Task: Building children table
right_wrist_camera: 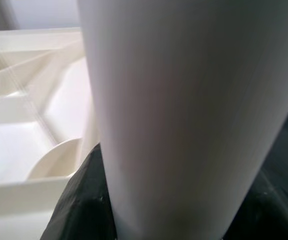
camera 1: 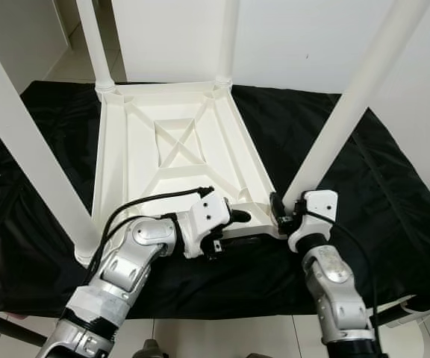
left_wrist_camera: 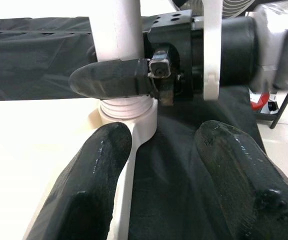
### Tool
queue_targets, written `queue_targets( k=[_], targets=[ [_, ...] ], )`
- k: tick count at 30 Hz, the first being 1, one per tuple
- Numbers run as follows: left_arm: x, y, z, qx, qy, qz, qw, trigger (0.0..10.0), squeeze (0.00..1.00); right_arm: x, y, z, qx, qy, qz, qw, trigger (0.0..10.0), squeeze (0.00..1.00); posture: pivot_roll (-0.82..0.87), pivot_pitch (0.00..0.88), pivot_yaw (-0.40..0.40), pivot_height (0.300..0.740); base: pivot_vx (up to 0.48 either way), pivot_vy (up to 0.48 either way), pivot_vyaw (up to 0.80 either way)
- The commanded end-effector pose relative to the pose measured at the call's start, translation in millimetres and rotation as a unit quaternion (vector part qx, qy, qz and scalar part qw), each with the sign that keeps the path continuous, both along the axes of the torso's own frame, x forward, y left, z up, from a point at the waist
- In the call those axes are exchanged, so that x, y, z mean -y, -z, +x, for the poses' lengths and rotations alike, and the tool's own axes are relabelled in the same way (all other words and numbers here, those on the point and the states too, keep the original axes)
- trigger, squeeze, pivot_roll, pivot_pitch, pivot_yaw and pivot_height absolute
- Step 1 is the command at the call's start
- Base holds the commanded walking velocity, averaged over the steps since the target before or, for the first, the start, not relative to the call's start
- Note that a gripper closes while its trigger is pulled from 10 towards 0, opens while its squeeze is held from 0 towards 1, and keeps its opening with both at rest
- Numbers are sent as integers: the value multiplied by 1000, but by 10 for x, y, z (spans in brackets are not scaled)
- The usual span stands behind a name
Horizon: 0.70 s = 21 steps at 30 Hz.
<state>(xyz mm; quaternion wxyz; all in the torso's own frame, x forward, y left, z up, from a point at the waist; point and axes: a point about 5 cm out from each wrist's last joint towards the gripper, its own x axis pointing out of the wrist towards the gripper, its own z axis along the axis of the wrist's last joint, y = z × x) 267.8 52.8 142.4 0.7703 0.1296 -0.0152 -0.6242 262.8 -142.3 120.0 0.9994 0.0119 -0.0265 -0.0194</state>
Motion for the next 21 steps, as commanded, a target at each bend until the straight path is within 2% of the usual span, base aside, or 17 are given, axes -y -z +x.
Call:
queue_targets(
  k=[1, 3, 4, 9, 10, 11, 12, 16, 19, 20, 21],
  targets=[
    [-20, 4, 50, 5, -28, -1, 1000, 10000, 0, 39, 85, -48, -26, 57, -14, 998, 10000, 0, 7, 0, -26, 740, 0, 0, 0],
    [-20, 4, 50, 5, -28, -1, 1000, 10000, 0, 39, 85, -48, -26, 57, -14, 998, 10000, 0, 7, 0, -26, 740, 0, 0, 0],
    [-19, 2, 56, 7, -28, -1, 1000, 10000, 0, 3, 67, -56, -27, 81, -6, 996, 10000, 0, 7, 0, -27, 740, 0, 0, 0],
    [-9, 5, 42, 8, -24, -1, 1000, 10000, 0, 34, 62, -78, -30, 95, 9, 995, 10000, 0, 1, 0, -26, 740, 0, 0, 0],
    [-4, 7, 35, 8, -22, -1, 1000, 10000, 0, 45, 68, -87, -32, 91, 15, 995, 10000, 259, 1, 0, -26, 740, 0, 0, 0],
    [-4, 7, 35, 8, -22, -1, 1000, 10000, 0, 45, 68, -87, -32, 91, 15, 995, 10000, 259, 1, 0, -26, 740, 0, 0, 0],
    [-2, 8, 32, 8, -21, -1, 1000, 10000, 0, 52, 71, -95, -32, 86, 14, 996, 10000, 1000, 0, 0, -26, 740, 0, 0, 0],
    [1, 9, 26, 7, -20, -2, 1000, 10000, 0, 44, 67, -120, -30, 49, 16, 998, 10000, 1000, 0, 0, -32, 740, 0, 0, 0],
    [3, 16, 16, 5, -20, -2, 1000, 10000, 0, 41, 67, -147, -31, 21, -6, 999, 10000, 1000, 2, 0, -34, 740, 0, 0, 0],
    [3, 19, 7, 4, -20, -2, 1000, 10000, 0, 59, 69, -158, -28, 7, -8, 1000, 10000, 784, 5, 0, -38, 740, 0, 0, 0],
    [4, 21, 1, 4, -20, -3, 1000, 10000, 0, 69, 68, -166, -27, 1, -8, 1000, 10000, 0, 5, 0, -38, 740, 0, 0, 0]
  ],
)
